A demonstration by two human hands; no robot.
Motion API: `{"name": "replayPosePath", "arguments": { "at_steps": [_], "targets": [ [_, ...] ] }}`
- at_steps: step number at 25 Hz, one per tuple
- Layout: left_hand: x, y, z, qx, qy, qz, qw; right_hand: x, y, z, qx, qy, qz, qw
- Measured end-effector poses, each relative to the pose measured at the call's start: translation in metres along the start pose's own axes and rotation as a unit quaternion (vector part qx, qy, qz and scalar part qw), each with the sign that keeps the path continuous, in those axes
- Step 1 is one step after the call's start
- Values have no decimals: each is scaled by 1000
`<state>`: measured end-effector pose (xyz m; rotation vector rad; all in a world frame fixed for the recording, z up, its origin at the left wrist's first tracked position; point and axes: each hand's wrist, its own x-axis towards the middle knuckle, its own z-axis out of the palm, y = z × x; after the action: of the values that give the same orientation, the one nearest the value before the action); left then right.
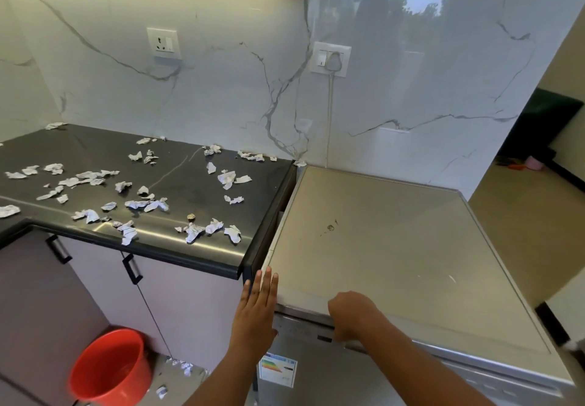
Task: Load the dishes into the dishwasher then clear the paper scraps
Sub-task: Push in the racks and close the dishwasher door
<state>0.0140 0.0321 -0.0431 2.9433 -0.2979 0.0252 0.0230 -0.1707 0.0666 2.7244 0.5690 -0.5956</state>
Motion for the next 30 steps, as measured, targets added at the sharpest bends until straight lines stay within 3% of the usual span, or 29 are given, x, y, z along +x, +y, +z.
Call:
{"name": "replayPosePath", "arguments": {
  "at_steps": [7,12,16,20,26,30],
  "targets": [
    [14,-7,30,-42,83,42,995,26,-7,-11,-30,-74,14,997],
    [14,-21,53,13,184,113,976,43,-10,-16,-23,-111,21,993],
    [20,-25,59,31,217,108,970,54,-9,-13,-28,-120,27,992],
    [18,-18,60,12,219,82,972,63,-14,-9,-39,-137,44,989],
    [11,-13,43,-35,159,78,984,55,-23,-5,-41,-129,74,988],
    [7,-14,22,-59,132,87,986,36,-25,-8,-13,-72,87,993]
  ]
}}
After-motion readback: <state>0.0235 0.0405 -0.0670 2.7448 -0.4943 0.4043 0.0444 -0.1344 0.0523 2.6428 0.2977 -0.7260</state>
